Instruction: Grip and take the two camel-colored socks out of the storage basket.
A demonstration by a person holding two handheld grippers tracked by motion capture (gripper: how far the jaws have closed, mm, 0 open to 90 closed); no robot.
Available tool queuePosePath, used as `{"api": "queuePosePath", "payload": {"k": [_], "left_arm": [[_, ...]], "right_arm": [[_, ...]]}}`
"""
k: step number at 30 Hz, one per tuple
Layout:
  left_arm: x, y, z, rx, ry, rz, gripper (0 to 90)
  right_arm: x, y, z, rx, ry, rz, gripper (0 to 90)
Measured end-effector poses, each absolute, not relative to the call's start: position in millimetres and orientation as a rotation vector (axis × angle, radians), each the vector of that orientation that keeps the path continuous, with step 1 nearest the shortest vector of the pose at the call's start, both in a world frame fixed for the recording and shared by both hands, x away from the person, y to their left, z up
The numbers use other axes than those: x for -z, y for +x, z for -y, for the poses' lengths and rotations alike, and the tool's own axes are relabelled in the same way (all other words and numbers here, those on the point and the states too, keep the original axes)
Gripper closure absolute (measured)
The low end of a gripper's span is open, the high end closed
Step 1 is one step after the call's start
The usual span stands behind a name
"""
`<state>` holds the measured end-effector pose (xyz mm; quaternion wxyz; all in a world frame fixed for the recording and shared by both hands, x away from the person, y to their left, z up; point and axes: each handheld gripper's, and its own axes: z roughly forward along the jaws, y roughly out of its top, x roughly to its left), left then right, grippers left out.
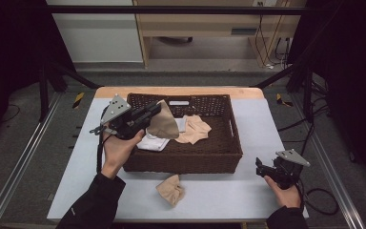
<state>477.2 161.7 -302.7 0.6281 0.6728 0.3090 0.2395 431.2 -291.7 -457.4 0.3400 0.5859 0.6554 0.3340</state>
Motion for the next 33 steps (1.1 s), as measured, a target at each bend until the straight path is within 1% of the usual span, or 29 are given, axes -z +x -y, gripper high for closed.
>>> {"api": "queuePosePath", "payload": {"k": [7,19,27,33], "left_arm": [[290.0,456.6,-173.3,-0.549,1.486,-0.662,82.8],[278.1,419.1,-186.0,-0.536,1.454,-0.606,82.7],[289.7,397.3,-178.7,-0.492,1.489,-0.562,82.7],[302.7,390.9,-171.6,-0.463,1.521,-0.553,82.7]], "right_arm": [[458.0,431.1,292.6,-0.867,1.521,-1.707,5.3],[457.9,430.0,291.0,-0.871,1.514,-1.711,5.3],[457.8,429.0,290.8,-0.869,1.513,-1.708,5.3],[457.5,428.1,290.0,-0.87,1.518,-1.709,5.4]]}}
